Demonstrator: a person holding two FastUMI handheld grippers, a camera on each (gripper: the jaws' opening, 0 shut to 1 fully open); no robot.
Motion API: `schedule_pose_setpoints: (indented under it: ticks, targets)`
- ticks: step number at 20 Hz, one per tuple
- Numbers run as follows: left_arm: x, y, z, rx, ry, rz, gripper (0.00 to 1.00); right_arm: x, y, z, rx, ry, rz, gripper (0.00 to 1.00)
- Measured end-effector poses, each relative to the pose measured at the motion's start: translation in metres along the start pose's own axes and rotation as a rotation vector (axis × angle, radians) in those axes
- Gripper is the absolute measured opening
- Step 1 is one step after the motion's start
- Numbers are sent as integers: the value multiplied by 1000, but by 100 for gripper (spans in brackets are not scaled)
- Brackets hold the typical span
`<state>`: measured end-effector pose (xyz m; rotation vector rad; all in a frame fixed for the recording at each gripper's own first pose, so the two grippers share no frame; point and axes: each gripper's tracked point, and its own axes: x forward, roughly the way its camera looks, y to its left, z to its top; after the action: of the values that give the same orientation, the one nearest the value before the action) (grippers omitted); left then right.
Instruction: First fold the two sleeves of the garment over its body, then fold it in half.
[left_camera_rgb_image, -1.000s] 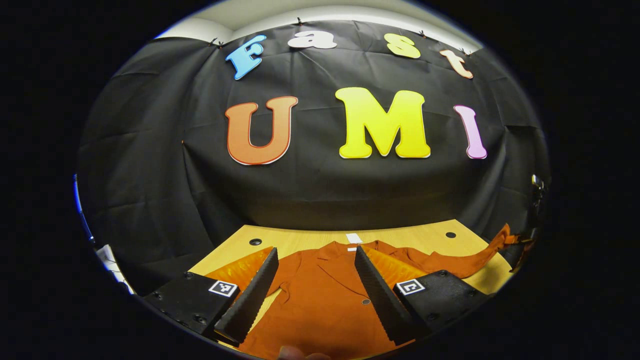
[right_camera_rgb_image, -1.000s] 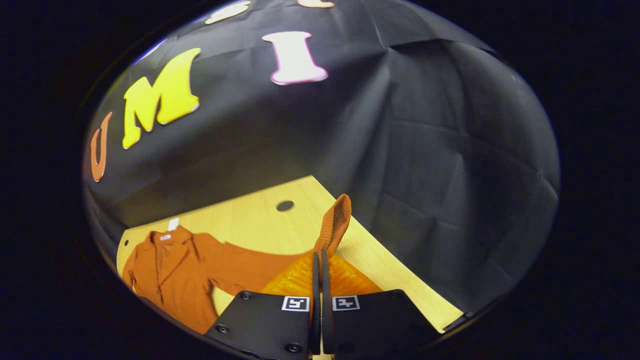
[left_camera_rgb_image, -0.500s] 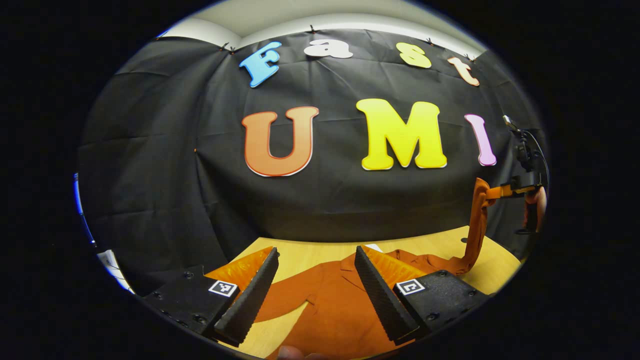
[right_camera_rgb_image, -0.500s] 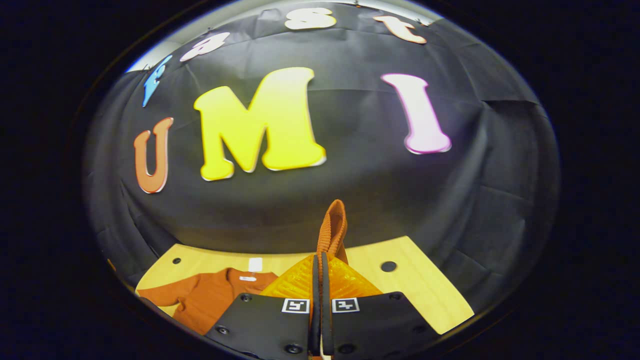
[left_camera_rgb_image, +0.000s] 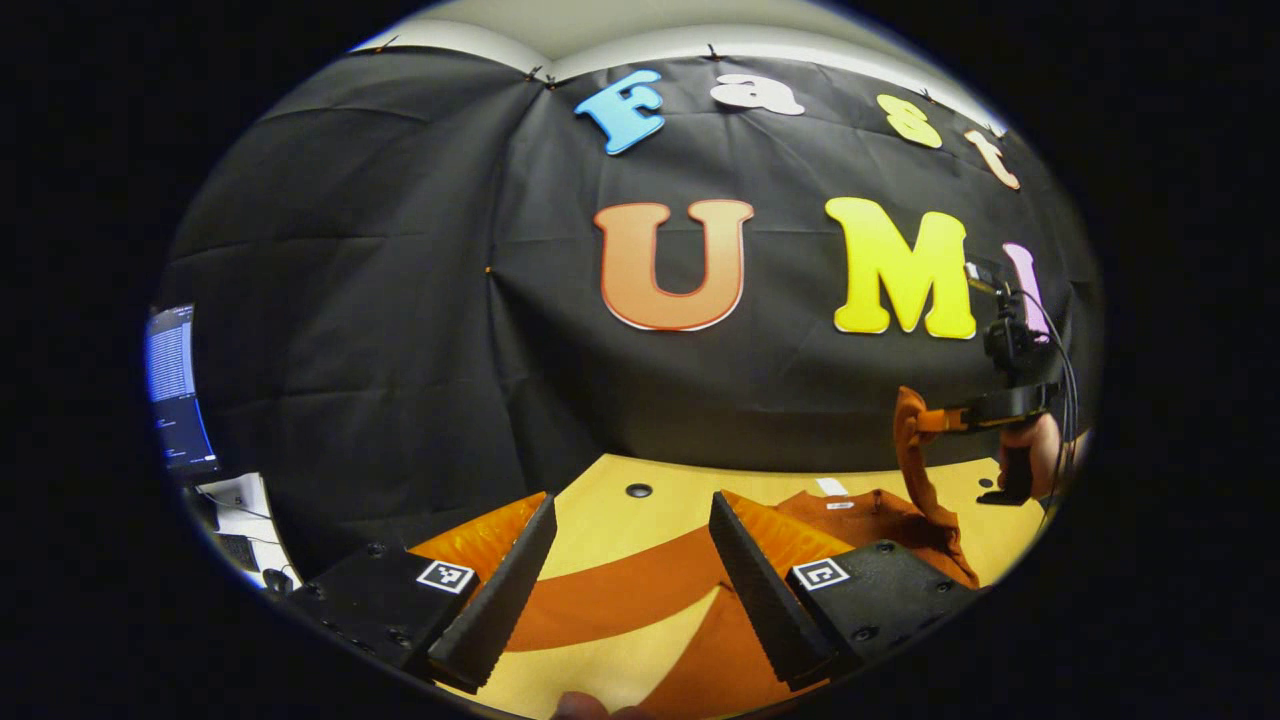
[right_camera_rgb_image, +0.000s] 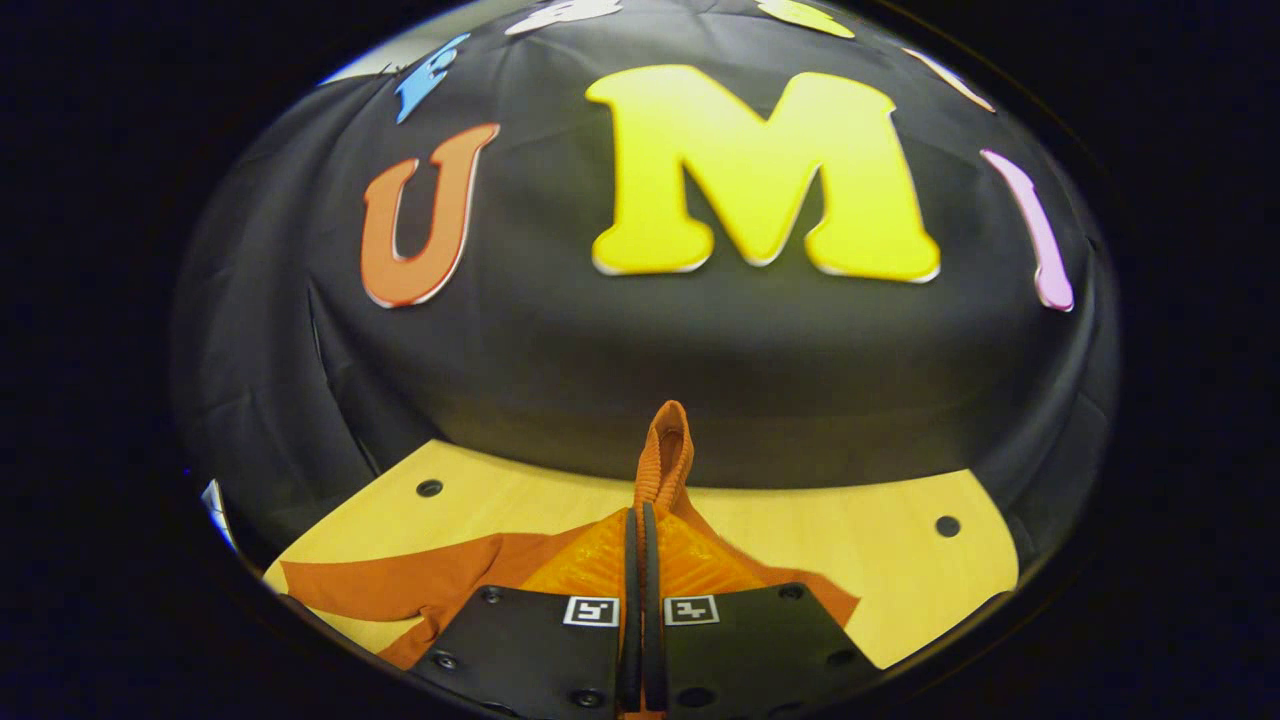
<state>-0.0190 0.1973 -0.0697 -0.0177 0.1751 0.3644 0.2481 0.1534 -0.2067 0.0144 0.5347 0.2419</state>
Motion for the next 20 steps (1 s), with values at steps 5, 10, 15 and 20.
schedule_pose_setpoints:
  ticks: [5,10,15,20]
  targets:
    - [-15,52,-14,-53,53,72,100,54,64,-98,-1,184,19,2]
    - [-28,92,-19,-37,56,133,99,70,110,-126,-39,224,116,9]
    - [-27,107,-30,-75,64,161,99,57,121,-114,-49,205,142,46]
    - [-11,110,-37,-94,62,155,99,17,109,-86,-56,152,154,79]
